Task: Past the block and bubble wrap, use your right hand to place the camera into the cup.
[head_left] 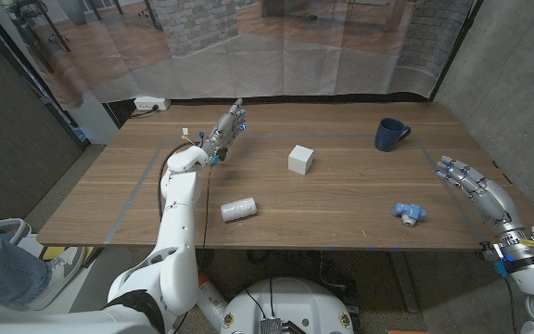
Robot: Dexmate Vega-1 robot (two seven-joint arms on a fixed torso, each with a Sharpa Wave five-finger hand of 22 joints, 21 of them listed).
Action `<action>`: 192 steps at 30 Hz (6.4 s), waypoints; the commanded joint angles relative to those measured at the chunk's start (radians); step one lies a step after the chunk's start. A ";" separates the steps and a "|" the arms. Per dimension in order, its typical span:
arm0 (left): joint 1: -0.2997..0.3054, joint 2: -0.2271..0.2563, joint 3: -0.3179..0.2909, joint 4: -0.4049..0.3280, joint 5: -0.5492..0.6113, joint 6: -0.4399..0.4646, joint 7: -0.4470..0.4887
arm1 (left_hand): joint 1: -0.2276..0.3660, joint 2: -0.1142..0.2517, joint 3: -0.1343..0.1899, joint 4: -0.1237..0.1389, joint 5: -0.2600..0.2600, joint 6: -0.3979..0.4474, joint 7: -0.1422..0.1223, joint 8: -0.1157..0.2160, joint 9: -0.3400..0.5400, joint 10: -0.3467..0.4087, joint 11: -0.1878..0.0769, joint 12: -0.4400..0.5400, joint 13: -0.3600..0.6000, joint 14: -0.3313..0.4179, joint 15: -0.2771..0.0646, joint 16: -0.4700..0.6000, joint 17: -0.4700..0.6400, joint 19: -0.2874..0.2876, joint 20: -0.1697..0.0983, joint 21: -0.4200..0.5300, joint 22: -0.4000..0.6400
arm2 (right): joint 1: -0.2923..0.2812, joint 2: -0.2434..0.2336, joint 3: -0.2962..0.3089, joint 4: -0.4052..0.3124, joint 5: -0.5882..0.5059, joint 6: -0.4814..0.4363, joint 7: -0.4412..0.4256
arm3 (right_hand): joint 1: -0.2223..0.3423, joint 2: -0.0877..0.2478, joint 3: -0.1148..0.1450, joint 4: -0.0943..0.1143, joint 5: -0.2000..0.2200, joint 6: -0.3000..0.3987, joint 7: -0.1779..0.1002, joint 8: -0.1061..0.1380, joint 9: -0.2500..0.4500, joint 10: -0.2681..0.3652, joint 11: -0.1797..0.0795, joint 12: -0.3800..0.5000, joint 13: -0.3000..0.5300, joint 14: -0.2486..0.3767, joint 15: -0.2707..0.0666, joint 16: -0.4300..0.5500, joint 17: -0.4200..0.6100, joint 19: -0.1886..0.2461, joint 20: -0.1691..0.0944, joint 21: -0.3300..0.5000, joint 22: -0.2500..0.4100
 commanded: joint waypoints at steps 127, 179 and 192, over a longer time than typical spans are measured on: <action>-0.059 0.041 -0.037 0.149 -0.026 -0.076 -0.004 | 0.020 0.018 -0.037 0.003 -0.007 0.020 -0.003 0.005 0.004 0.000 0.000 0.002 0.004 0.005 0.000 0.004 0.005 -0.005 0.032 -0.002 0.004 | -0.159 -0.134 0.015 -0.435 -1.175 -0.012 -0.361 | 0.237 -0.162 -0.041 0.010 0.083 -0.187 -0.078 -0.017 0.004 -0.122 0.039 -0.014 0.002 0.007 0.159 0.004 0.003 0.346 0.249 -0.030 0.004; -0.063 0.039 -0.037 0.144 -0.021 -0.067 0.006 | 0.025 0.024 -0.047 0.003 -0.008 0.022 -0.004 0.004 0.004 -0.001 0.000 0.001 0.004 0.002 0.001 0.003 0.006 -0.007 0.033 -0.003 0.004 | -0.202 -0.293 -0.070 -0.476 -1.284 -0.204 -0.204 | 0.269 -0.159 -0.064 0.010 0.090 -0.100 -0.096 0.013 0.005 -0.077 0.045 0.002 0.002 0.067 0.164 -0.001 0.004 0.436 0.248 -0.048 0.000; -0.054 0.040 -0.035 0.140 -0.019 -0.063 0.002 | 0.025 0.024 -0.050 0.003 -0.008 0.022 -0.004 0.003 0.004 -0.001 -0.002 0.001 0.004 0.002 0.001 0.003 0.006 -0.008 0.033 -0.003 0.004 | -0.192 -0.320 -0.096 -0.453 -1.316 -0.238 -0.199 | 0.274 -0.146 -0.068 0.016 0.090 -0.079 -0.122 0.015 0.005 -0.056 -0.006 0.008 0.003 0.069 0.138 -0.002 0.006 0.430 0.242 -0.064 0.001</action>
